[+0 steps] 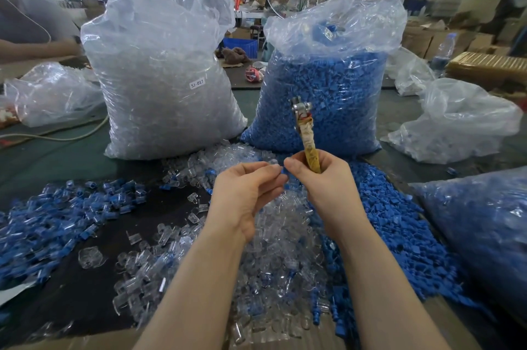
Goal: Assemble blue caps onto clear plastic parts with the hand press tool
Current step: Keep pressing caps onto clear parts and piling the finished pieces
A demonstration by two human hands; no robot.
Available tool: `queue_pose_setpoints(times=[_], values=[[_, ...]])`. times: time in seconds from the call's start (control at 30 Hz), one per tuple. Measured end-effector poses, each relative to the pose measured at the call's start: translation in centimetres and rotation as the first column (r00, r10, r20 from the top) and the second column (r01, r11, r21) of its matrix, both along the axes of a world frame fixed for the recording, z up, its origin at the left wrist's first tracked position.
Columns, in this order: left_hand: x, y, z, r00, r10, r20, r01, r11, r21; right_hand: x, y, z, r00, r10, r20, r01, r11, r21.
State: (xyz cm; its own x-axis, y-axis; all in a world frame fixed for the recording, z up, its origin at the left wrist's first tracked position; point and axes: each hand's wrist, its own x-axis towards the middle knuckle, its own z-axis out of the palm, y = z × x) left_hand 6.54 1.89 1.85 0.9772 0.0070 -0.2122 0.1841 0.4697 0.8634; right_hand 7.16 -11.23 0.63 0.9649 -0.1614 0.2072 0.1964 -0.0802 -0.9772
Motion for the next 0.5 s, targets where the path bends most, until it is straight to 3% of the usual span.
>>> queue_pose_setpoints(times=[0.33,0.5], values=[[0.17,0.19,-0.24,0.997,0.082,-0.005,-0.082,0.996,-0.027,-0.29,0.41,-0.08,0.995,0.097,0.021,-0.094,0.990,-0.109],[0.23,0.22,-0.33,0.999,0.046,-0.006,-0.046,0.999,-0.003,0.06,0.36,-0.61,0.996,-0.011,0.085,0.035,0.956,-0.290]])
